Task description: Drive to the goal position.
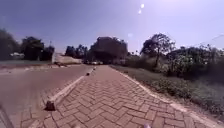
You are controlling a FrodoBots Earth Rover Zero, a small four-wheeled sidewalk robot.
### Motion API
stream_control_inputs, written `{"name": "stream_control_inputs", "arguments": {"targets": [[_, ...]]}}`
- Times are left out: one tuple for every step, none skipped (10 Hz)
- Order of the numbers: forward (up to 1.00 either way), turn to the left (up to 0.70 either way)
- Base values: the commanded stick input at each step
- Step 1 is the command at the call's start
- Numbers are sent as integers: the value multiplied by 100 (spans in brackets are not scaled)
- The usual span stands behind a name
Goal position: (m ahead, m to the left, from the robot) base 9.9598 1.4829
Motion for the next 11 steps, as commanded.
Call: {"name": "stream_control_inputs", "arguments": {"targets": [[30,0],[30,0],[30,0],[30,0],[30,0],[30,0],[30,0],[30,0],[30,0],[30,0],[30,0]]}}
